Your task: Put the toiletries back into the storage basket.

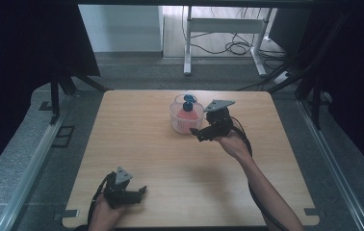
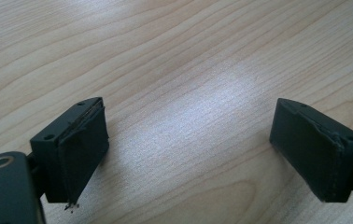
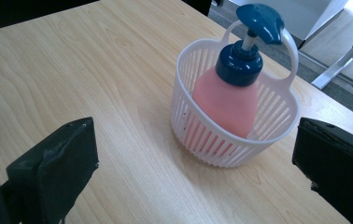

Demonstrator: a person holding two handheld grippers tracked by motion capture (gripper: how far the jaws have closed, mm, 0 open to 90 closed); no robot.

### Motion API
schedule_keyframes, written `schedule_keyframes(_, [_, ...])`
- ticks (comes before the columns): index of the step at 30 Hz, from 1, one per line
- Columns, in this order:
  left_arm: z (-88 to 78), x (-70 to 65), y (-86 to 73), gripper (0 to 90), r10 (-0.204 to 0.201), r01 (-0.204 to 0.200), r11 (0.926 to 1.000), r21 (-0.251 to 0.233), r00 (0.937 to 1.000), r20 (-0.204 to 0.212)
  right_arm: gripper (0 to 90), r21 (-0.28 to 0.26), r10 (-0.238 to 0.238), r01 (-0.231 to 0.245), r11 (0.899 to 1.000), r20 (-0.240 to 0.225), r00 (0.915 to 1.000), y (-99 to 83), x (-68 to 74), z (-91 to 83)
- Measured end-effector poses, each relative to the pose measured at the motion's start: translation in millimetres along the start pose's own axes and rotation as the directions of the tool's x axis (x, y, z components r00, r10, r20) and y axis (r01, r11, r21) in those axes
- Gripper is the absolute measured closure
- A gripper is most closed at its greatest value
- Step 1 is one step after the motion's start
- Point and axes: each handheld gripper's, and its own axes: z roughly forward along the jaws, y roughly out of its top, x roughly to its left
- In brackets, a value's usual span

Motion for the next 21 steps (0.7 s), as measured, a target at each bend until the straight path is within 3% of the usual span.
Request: schedule_keyframes(21, [0.0, 0.0, 0.0, 10.9, 0.0, 0.0, 1.0, 0.0, 1.0, 0.002, 0.0, 0.012, 0.0, 0.0, 1.0, -0.026, 0.9997, -25.4, 10.3, -18.7])
